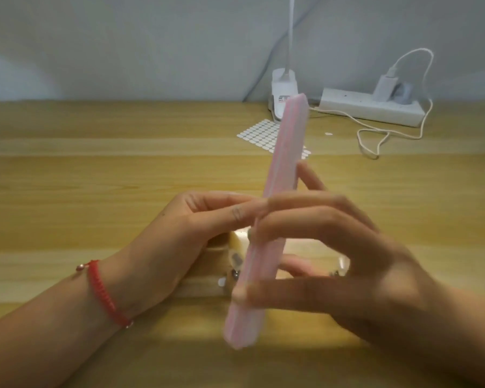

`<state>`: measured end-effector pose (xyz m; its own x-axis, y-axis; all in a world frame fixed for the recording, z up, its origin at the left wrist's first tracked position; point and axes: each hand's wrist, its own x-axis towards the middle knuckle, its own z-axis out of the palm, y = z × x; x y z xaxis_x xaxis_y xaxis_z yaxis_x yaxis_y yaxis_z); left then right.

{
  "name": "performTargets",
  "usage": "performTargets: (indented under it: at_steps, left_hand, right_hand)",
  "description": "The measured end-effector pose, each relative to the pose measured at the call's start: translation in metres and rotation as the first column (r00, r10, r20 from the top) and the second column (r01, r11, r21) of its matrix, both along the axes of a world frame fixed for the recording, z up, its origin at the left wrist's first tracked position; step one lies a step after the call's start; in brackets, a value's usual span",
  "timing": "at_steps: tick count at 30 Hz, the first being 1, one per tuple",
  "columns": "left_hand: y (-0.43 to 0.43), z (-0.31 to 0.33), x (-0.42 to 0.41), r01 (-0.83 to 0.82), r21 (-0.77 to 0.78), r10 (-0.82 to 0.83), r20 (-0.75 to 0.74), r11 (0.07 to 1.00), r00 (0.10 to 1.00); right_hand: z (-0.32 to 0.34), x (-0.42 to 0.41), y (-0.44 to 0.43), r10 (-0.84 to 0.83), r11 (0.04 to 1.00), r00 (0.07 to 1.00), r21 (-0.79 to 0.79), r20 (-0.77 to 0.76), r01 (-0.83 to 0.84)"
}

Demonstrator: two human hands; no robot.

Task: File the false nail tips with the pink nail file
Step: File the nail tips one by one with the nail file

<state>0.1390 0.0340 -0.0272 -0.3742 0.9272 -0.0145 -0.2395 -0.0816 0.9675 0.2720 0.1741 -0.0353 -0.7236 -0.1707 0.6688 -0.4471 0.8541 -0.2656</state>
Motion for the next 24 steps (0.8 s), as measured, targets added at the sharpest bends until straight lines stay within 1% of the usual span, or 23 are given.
performTargets:
  at_steps: [1, 2, 4, 5, 8, 9, 12, 13, 15, 17, 19, 21, 23, 24]
  left_hand:
    - [0.0, -0.001, -0.001, -0.007, -0.011, 0.007, -0.014, 1.0, 1.0]
    - [0.002, -0.003, -0.002, -0.025, -0.037, 0.023, -0.033, 0.999, 0.999]
    - [0.002, -0.005, -0.004, -0.061, -0.078, 0.055, -0.077, 0.995, 0.996]
    - [0.002, -0.006, -0.004, -0.047, -0.072, 0.041, -0.078, 0.996, 0.996]
    - [0.0, -0.001, -0.002, 0.02, -0.005, -0.02, -0.019, 1.0, 1.0]
    - [0.0, -0.001, -0.002, 0.021, 0.007, -0.02, -0.017, 1.0, 1.0]
    - [0.003, -0.002, 0.001, -0.015, 0.011, 0.015, -0.053, 1.0, 0.998]
    - [0.002, -0.002, 0.002, -0.029, 0.012, 0.03, -0.064, 1.0, 0.997]
    - [0.002, -0.002, 0.003, -0.044, 0.004, 0.044, -0.081, 0.999, 0.996]
    - [0.002, -0.003, 0.003, -0.057, -0.005, 0.056, -0.089, 0.998, 0.994]
    - [0.002, -0.005, 0.002, -0.065, -0.017, 0.063, -0.11, 0.998, 0.992]
    - [0.001, -0.006, 0.001, -0.083, -0.026, 0.078, -0.158, 0.996, 0.984]
    - [0.0, -0.006, 0.001, -0.108, -0.032, 0.099, -0.204, 0.994, 0.974]
    - [0.001, -0.005, 0.001, -0.113, -0.031, 0.104, -0.203, 0.993, 0.974]
  right_hand:
    - [0.002, 0.0, 0.005, -0.002, 0.999, 1.0, 0.049, -0.025, 0.003]
    - [0.008, -0.004, 0.016, -0.052, 0.997, 0.997, 0.056, -0.055, 0.055]
    - [0.018, -0.008, 0.027, -0.171, 0.984, 0.98, 0.021, -0.101, 0.174]
    - [0.016, -0.007, 0.025, -0.172, 0.985, 0.979, 0.012, -0.106, 0.174]
    - [-0.002, 0.003, 0.002, -0.008, 0.997, 0.999, 0.077, -0.05, 0.012]
    - [-0.001, 0.003, 0.003, 0.016, 0.997, 0.999, 0.081, -0.042, -0.012]
    - [0.01, -0.007, 0.025, -0.099, 0.995, 0.989, -0.003, -0.113, 0.099]
    - [0.009, -0.009, 0.027, -0.111, 0.993, 0.986, -0.039, -0.125, 0.107]
    - [0.001, -0.007, 0.017, -0.03, 0.998, 0.995, -0.051, -0.093, 0.025]
    - [-0.005, -0.003, 0.007, 0.038, 0.999, 0.997, 0.003, -0.064, -0.038]
    - [0.0, -0.005, 0.019, 0.038, 0.999, 0.996, 0.019, -0.085, -0.037]
    - [0.007, -0.009, 0.044, -0.067, 0.997, 0.992, -0.032, -0.107, 0.063]
    - [0.012, -0.009, 0.069, -0.254, 0.967, 0.963, -0.058, -0.095, 0.249]
    - [0.011, -0.007, 0.079, -0.328, 0.944, 0.942, -0.059, -0.067, 0.325]
